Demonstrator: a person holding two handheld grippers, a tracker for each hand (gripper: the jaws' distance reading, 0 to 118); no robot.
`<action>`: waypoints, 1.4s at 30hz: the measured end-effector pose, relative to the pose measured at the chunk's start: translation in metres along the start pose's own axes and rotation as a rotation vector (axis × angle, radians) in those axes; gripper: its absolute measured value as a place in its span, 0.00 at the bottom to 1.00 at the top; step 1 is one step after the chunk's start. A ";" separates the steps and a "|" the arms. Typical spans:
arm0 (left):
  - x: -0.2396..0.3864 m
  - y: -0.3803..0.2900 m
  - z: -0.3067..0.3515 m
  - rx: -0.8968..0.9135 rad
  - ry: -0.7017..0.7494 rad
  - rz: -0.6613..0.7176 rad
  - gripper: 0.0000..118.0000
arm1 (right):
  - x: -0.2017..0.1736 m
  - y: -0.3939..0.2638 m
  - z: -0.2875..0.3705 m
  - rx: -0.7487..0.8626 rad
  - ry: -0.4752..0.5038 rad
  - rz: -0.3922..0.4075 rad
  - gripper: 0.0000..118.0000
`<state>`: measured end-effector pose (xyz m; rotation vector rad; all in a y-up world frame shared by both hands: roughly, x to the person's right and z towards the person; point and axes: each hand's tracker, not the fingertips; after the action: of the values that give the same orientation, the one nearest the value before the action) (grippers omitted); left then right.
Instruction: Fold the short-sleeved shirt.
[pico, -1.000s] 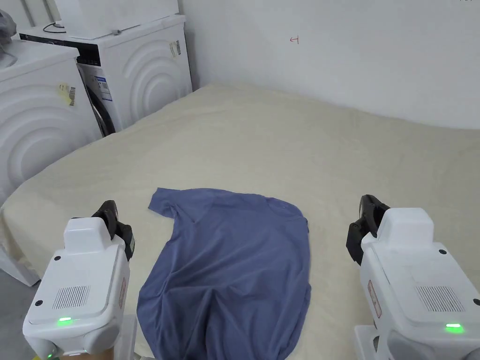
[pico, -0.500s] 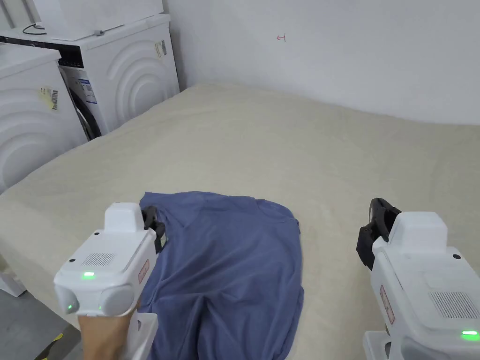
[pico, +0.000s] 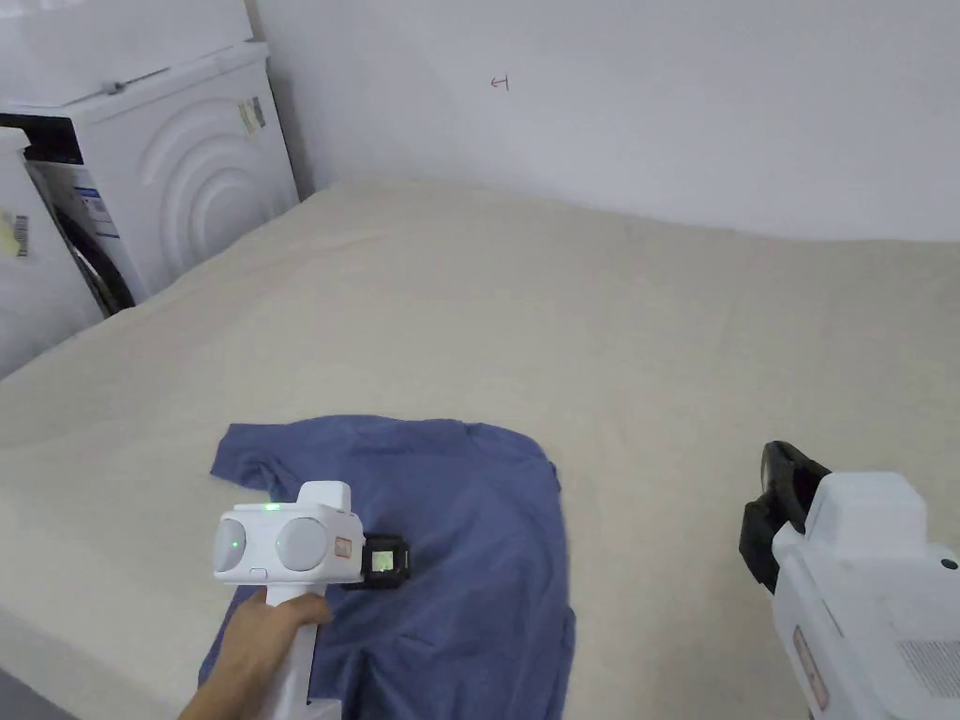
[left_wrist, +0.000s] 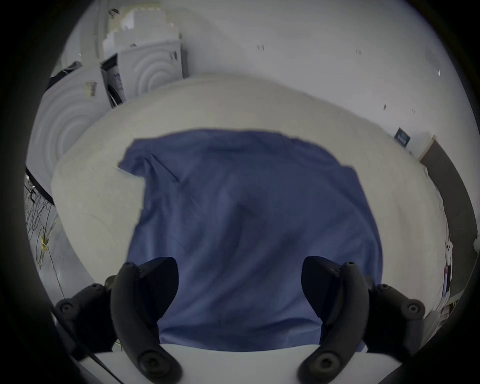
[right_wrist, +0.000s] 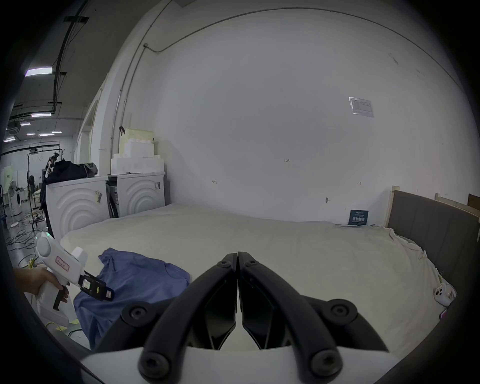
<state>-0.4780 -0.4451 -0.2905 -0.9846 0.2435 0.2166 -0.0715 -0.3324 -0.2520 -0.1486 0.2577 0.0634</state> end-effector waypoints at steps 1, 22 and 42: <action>0.000 -0.002 -0.008 -0.008 -0.002 0.006 0.87 | 0.002 -0.002 -0.001 -0.008 -0.007 0.000 0.00; 0.016 -0.015 -0.016 -0.010 -0.032 -0.085 0.00 | 0.025 -0.009 0.004 -0.044 -0.045 -0.023 0.00; 0.136 0.071 0.152 0.354 -0.481 -0.082 0.00 | 0.099 0.011 0.063 0.048 -0.190 -0.067 0.00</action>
<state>-0.3536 -0.2696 -0.3071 -0.5669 -0.1952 0.3156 0.0391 -0.3076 -0.2184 -0.1023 0.0647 0.0050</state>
